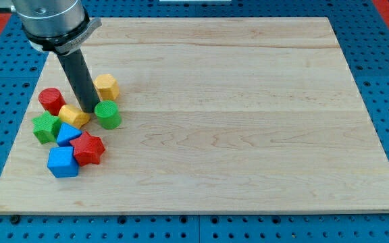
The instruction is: Slide the green circle horizontal to the yellow heart
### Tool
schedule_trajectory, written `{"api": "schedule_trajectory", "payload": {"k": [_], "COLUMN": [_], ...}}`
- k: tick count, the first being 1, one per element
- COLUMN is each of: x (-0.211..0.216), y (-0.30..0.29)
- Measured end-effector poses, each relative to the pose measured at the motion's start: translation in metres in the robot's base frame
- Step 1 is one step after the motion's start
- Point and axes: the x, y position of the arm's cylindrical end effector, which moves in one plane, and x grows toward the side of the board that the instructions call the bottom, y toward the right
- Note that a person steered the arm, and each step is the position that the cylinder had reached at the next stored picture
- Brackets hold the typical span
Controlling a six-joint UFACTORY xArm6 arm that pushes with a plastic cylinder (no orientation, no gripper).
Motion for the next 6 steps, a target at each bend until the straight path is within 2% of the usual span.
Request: {"api": "schedule_trajectory", "payload": {"k": [1,2,3,4,5,6], "x": [0.019,0.027,0.029,0.041,0.048,0.039], "y": [0.000,0.038,0.105,0.134,0.187,0.258]}}
